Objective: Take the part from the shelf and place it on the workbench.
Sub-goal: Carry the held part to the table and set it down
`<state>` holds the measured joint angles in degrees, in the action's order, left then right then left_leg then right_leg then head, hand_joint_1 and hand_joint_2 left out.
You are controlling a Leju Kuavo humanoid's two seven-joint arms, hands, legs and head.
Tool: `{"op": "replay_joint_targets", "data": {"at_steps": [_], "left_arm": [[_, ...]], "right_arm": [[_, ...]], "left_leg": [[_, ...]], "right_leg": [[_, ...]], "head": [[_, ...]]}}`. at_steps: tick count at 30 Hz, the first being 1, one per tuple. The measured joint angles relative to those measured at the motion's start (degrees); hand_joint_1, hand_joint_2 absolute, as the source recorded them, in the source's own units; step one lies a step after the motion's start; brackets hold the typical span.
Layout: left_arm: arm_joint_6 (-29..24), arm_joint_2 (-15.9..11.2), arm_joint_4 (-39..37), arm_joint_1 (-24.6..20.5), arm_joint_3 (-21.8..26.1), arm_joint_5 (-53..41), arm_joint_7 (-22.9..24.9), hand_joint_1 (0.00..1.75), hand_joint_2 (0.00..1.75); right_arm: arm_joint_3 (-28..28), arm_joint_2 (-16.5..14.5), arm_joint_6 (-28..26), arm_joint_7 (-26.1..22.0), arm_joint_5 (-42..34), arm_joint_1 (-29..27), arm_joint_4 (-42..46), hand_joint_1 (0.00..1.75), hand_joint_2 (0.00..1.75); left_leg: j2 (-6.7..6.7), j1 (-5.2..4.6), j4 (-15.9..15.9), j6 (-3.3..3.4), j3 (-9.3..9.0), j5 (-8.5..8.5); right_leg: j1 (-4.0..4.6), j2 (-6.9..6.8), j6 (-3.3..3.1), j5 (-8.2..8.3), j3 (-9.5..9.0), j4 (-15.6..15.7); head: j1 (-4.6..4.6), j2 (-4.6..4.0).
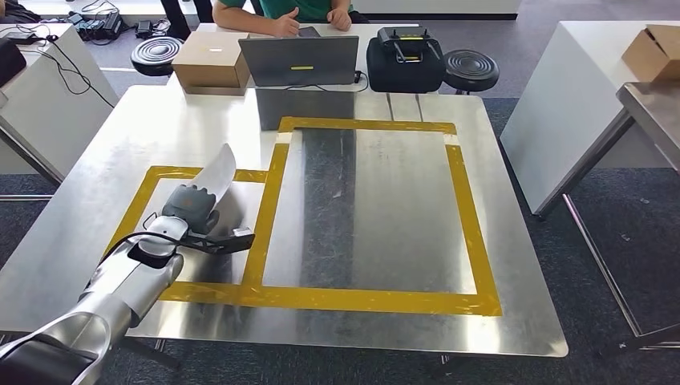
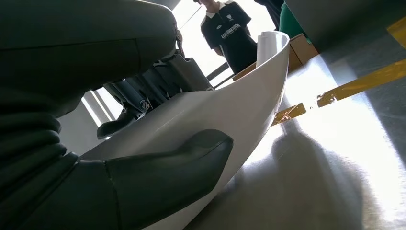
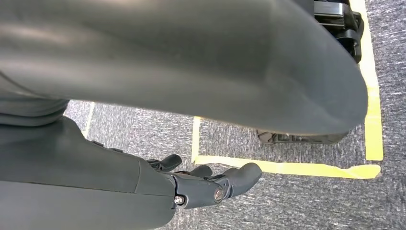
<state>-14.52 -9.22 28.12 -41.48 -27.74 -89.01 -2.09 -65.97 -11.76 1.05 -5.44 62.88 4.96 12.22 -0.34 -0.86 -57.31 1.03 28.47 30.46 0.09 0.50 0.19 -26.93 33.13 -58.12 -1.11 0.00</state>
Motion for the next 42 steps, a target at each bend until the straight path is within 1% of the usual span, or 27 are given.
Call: {"op": "replay_joint_targets", "data": {"at_steps": [5, 11, 24, 36, 42], "left_arm": [[1.7, -0.15, 4.87, 3.05, 2.49, -0.79, 0.49, 1.75, 1.75], [2.52, -0.32, 7.85, 4.67, 3.66, -0.82, 0.37, 1.75, 1.75], [3.0, -0.75, 8.25, 4.77, 3.76, -0.82, 1.45, 1.75, 1.75], [3.37, -0.8, 8.56, 4.8, 3.59, -0.82, 2.2, 1.75, 1.75], [2.25, -0.8, 8.57, 4.93, 3.49, -0.82, 3.21, 1.75, 1.75]], "right_arm": [[-0.01, 0.0, 0.0, -0.08, -0.2, 0.03, 0.01, 0.0, 0.0], [-0.42, 0.02, 0.0, 0.34, -0.5, 0.04, 0.01, 0.0, 0.0], [-0.93, 0.02, 0.0, 0.81, -0.77, 0.04, 0.01, 0.0, 0.0], [-1.34, 0.02, 0.0, 0.04, -1.0, 0.0, 0.01, 0.0, 0.0], [-1.35, 0.02, 0.0, 0.55, -0.77, 0.0, 0.01, 0.0, 0.0]], "left_leg": [[-0.02, 0.0, 0.0, 0.0, -0.01, 0.0], [-0.02, 0.01, 0.0, 0.0, -0.04, 0.0], [-0.02, 0.01, 0.0, 0.0, -0.05, 0.0], [-0.02, 0.01, 0.0, 0.0, -0.05, 0.0], [-0.02, 0.0, 0.0, 0.0, -0.05, 0.0]], "right_leg": [[0.0, -0.03, 0.0, 0.0, -0.02, 0.0], [0.0, -0.04, 0.0, 0.0, -0.05, 0.0], [0.0, -0.03, 0.0, 0.0, -0.05, 0.0], [0.01, -0.03, 0.0, 0.0, -0.05, 0.0], [0.0, -0.03, 0.0, 0.0, -0.05, 0.0]], "head": [[0.0, 0.0], [0.0, 0.0], [0.0, 0.0], [0.0, 0.0], [0.0, 0.0]]}}
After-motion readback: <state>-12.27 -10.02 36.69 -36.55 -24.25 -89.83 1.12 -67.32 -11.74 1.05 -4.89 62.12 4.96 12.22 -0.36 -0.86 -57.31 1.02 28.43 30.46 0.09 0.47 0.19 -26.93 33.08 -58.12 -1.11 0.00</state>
